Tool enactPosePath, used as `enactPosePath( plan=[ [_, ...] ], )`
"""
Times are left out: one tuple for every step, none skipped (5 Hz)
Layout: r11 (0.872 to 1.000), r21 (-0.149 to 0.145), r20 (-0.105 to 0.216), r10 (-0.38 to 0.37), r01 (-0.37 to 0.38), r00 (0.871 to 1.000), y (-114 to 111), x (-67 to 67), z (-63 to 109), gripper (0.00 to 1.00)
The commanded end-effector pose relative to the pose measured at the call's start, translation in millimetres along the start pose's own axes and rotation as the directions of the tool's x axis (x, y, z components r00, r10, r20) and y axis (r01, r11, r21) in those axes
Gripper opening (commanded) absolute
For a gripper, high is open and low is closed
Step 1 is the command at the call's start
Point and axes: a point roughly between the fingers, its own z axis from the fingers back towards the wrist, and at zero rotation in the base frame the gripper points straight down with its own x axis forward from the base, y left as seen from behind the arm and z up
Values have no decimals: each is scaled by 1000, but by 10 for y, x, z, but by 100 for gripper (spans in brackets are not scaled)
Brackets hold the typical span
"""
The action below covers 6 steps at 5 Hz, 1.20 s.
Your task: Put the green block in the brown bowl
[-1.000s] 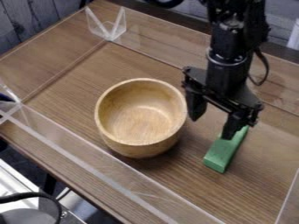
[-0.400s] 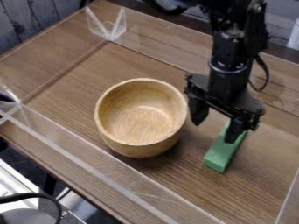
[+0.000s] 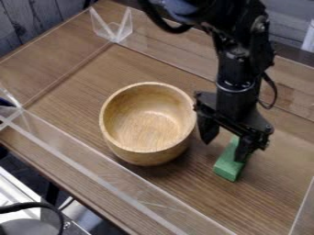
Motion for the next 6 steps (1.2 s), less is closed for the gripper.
enactPosePath(
  plan=[
    [1000, -27, 54, -8, 10, 999, -33, 204, 109, 100],
    [999, -35, 70, 2, 1, 998, -42, 198, 46, 100],
    [999, -43, 85, 12, -8, 996, -51, 188, -19, 100],
    [999, -50, 106, 26, -21, 994, -49, 176, -66, 0],
    [999, -35, 76, 36, -34, 996, 17, 137, -118, 0],
    [997, -35, 68, 71, -69, 995, -13, 116, 10, 0]
  ],
)
